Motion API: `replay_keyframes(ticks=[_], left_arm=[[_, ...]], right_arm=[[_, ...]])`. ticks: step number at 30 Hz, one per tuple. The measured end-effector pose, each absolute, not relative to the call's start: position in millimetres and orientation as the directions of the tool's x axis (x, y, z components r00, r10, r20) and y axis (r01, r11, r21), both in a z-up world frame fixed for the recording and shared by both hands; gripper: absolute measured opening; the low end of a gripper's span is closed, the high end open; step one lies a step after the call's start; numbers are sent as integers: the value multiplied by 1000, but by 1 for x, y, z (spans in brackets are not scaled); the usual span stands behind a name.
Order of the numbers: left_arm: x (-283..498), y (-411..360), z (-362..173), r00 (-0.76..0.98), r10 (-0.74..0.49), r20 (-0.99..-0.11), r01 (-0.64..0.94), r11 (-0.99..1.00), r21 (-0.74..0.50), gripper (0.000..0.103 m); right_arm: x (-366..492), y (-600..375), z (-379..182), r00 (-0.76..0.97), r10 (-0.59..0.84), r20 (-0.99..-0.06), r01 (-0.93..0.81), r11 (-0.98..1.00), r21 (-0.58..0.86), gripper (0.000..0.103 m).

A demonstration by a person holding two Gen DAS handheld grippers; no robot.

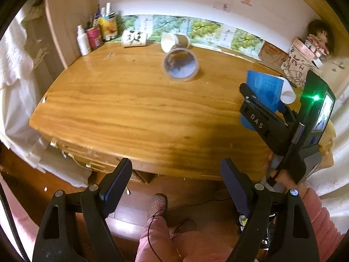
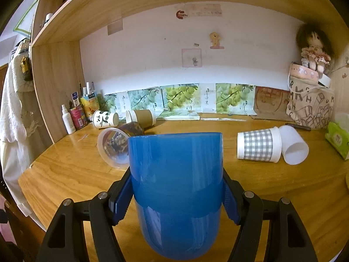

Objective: Flip cup upright
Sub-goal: 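Lift the blue cup with the right gripper and rotate it base-down, then set the blue cup upright on the desk and open the right gripper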

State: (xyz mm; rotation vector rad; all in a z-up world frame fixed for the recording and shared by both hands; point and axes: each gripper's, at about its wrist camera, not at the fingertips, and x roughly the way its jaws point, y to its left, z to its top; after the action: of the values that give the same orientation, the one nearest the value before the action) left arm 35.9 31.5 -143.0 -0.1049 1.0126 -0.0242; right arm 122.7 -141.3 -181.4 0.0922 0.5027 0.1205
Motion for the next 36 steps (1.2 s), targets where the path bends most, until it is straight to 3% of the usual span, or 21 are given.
replay_keyframes(ticks=[12,29,33,36], left_arm=[[10,41,-153,520,-11,-854,-113,990,-82,86],[8,41,-151,520,-29,-854,-101,990,-95,86],[12,43,-144,534,-43,-845,-114,986,-122,86],[17,42,-136,530,-37,-847,-132,983,-125,86]], right_arm=[[111,-134,-201,878,159,-451,-130,987,96,72],[96,-130,-207,880,139,-455,-133,990,45,72],[92,-133,-198,875,137,-464,-134,990,40,80],[90,-136,-189,865,148,-479,-147,988,39,81]])
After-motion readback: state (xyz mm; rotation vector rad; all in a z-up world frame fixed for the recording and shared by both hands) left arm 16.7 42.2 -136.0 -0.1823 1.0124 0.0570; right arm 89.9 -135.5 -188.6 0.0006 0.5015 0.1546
